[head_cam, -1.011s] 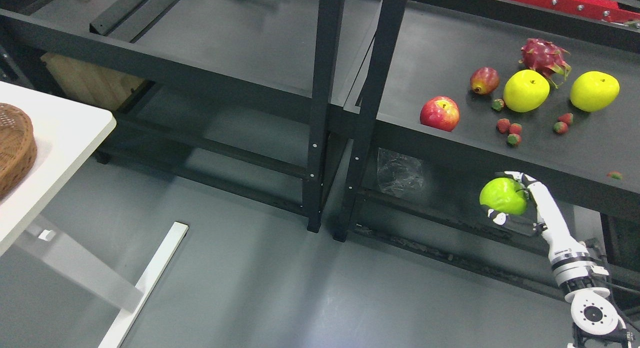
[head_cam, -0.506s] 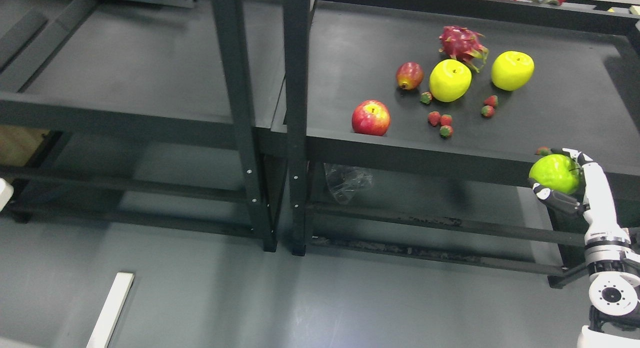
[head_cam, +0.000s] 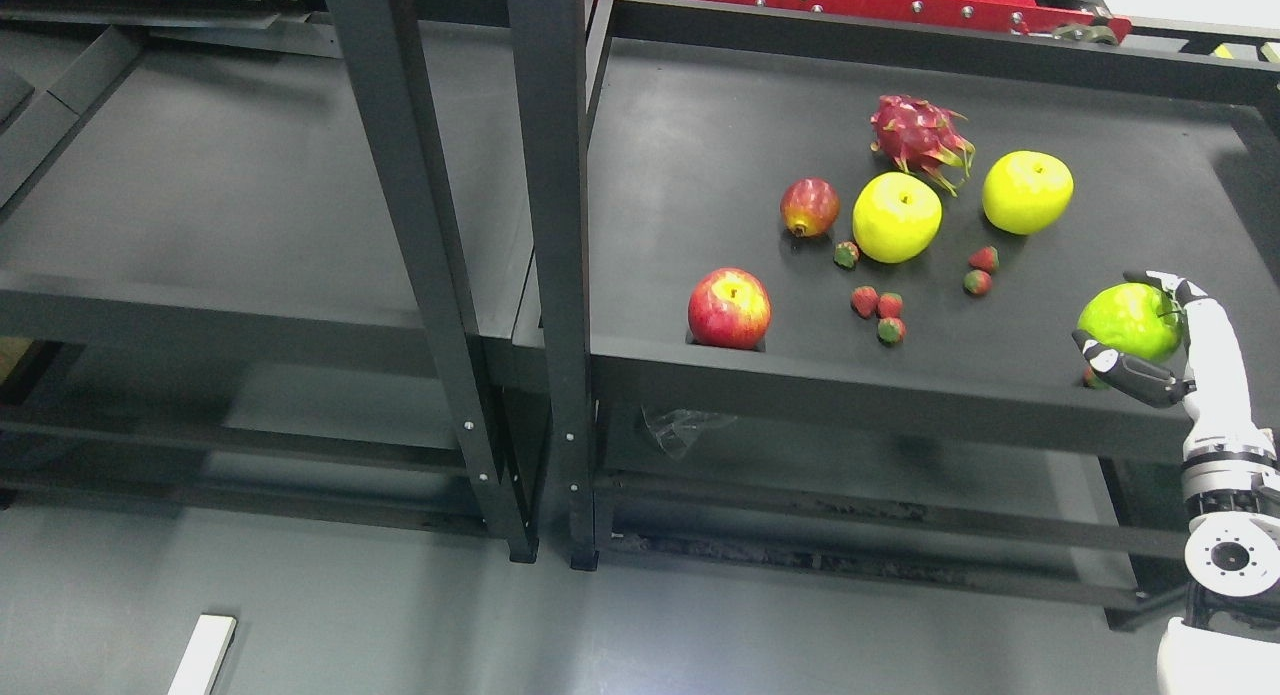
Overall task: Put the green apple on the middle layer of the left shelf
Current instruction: 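Lower the green apple onto the middle shelf and release it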
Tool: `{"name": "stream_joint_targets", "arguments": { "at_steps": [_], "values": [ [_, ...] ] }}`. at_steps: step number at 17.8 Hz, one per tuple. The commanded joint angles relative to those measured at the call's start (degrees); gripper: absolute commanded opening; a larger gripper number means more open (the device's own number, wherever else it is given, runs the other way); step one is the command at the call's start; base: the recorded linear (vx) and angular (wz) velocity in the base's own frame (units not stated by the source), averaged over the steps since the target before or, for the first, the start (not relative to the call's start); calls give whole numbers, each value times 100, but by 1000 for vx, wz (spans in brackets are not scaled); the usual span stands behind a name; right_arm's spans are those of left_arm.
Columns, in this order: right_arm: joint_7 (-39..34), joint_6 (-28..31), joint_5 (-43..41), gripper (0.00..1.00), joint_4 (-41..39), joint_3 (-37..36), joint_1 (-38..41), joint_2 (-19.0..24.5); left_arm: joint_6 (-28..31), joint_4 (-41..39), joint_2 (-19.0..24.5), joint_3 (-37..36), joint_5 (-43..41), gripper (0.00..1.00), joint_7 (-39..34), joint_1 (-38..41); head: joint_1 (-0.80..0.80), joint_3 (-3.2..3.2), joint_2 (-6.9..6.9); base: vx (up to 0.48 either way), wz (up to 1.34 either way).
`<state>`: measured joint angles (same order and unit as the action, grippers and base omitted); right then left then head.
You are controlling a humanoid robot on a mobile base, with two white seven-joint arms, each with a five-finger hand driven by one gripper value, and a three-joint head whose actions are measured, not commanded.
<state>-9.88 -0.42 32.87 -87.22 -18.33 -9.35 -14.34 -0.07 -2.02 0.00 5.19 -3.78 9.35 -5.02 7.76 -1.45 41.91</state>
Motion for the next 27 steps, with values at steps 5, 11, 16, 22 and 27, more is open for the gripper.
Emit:
{"name": "stream_joint_targets", "arguments": {
  "at_steps": [5, 11, 16, 22, 27],
  "values": [
    [-14, 24, 448, 5, 916, 111, -760, -43, -2, 0, 100, 0, 0, 100, -3, 1, 0, 0, 0, 221, 85],
    [91, 112, 1045, 5, 1329, 93, -849, -78, -2, 0, 100, 0, 0, 100, -3, 1, 0, 0, 0, 140, 58],
    [126, 322, 1134, 11, 1506, 93, -858, -201, -2, 0, 100, 0, 0, 100, -3, 1, 0, 0, 0, 59, 16],
    [65, 1132, 265, 89, 1524, 163, -893, -139, -2, 0, 100, 0, 0, 100, -3, 1, 0, 0, 0, 3, 2],
    [65, 1132, 229, 100, 1524, 216, -902, -174, -2, 0, 100, 0, 0, 100, -3, 1, 0, 0, 0, 0, 0]
  ]
}}
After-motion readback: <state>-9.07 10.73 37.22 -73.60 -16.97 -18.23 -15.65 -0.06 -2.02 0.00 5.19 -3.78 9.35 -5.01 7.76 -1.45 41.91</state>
